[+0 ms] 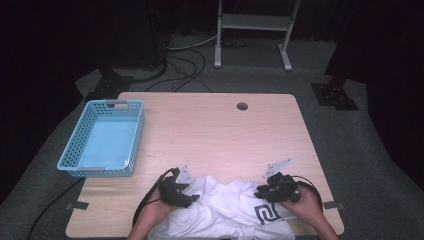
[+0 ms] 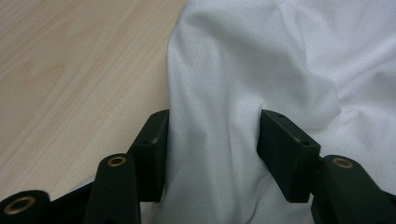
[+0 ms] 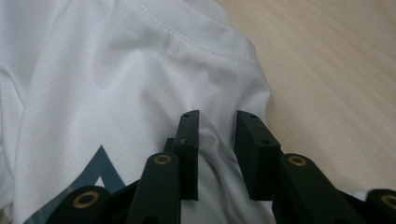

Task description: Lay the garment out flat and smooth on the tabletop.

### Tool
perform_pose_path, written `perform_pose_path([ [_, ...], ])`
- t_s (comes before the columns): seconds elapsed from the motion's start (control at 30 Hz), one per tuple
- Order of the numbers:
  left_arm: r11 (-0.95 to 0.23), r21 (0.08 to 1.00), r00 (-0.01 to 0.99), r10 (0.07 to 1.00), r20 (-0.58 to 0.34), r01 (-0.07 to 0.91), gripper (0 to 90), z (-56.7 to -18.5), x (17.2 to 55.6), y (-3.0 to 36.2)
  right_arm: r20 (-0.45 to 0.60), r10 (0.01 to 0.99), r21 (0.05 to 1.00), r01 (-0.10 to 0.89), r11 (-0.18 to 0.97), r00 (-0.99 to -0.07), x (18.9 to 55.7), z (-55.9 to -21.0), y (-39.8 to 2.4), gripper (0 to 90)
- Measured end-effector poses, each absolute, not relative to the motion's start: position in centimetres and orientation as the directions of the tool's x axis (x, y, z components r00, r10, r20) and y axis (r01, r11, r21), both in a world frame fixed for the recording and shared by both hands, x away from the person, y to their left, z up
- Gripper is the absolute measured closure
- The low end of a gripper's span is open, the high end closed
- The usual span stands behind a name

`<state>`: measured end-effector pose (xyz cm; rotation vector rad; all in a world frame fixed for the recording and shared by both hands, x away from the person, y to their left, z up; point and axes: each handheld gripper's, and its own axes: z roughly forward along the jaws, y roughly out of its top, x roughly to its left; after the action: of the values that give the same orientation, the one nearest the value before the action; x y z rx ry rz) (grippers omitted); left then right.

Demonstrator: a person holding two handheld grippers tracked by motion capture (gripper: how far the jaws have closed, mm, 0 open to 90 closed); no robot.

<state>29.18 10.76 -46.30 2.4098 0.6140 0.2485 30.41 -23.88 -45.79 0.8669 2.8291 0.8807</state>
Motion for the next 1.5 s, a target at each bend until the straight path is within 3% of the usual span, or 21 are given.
perform_pose_path([
  [0.1, -0.700, 0.619, 0.872, 0.487, 0.048, 0.357, 39.1, -45.9, 29.5, 10.6, 0.098, 0.530, 0.540, 0.492, 0.683, -0.842, 30.5, -45.4, -23.9, 62.0],
  [0.2, -0.685, 0.639, 0.876, 0.481, 0.037, 0.350, 39.2, -45.2, 30.2, 10.3, 0.094, 0.561, 0.568, 0.507, 0.648, -0.822, 31.5, -44.8, -24.4, 53.4],
  [0.33, -0.704, 0.612, 0.880, 0.474, 0.029, 0.359, 49.4, -45.1, 31.2, 9.6, 0.110, 0.540, 0.528, 0.510, 0.679, -0.834, 32.6, -45.6, -24.3, 49.4],
  [0.43, -0.703, 0.606, 0.880, 0.474, 0.010, 0.372, 59.9, -45.0, 31.6, 9.4, 0.143, 0.539, 0.534, 0.523, 0.664, -0.830, 32.9, -45.8, -24.5, 58.3],
  [0.53, -0.720, 0.595, 0.892, 0.452, 0.012, 0.357, 69.8, -45.0, 31.8, 9.2, 0.149, 0.523, 0.528, 0.515, 0.675, -0.839, 32.7, -45.8, -24.2, 77.8],
  [0.6, -0.722, 0.599, 0.896, 0.444, 0.019, 0.345, 76.1, -44.8, 31.8, 9.2, 0.152, 0.511, 0.520, 0.508, 0.687, -0.846, 32.8, -45.8, -24.0, 84.3],
  [1.03, -0.707, 0.641, 0.895, 0.442, 0.069, 0.300, 89.0, -41.8, 32.3, 9.8, 0.141, 0.502, 0.615, 0.473, 0.631, -0.853, 33.0, -41.3, -25.2, 87.1],
  [1.1, -0.706, 0.642, 0.897, 0.437, 0.064, 0.298, 88.7, -41.7, 32.4, 9.8, 0.137, 0.499, 0.619, 0.467, 0.632, -0.856, 33.1, -40.9, -25.2, 87.0],
  [1.3, -0.722, 0.598, 0.903, 0.430, -0.007, 0.349, 67.0, -43.4, 33.8, 9.6, 0.140, 0.501, 0.602, 0.475, 0.641, -0.854, 33.3, -41.2, -25.3, 87.0],
  [1.5, -0.723, 0.583, 0.907, 0.418, -0.059, 0.371, 65.8, -44.7, 34.6, 9.2, 0.157, 0.499, 0.601, 0.483, 0.637, -0.852, 33.3, -41.6, -25.6, 87.0],
])
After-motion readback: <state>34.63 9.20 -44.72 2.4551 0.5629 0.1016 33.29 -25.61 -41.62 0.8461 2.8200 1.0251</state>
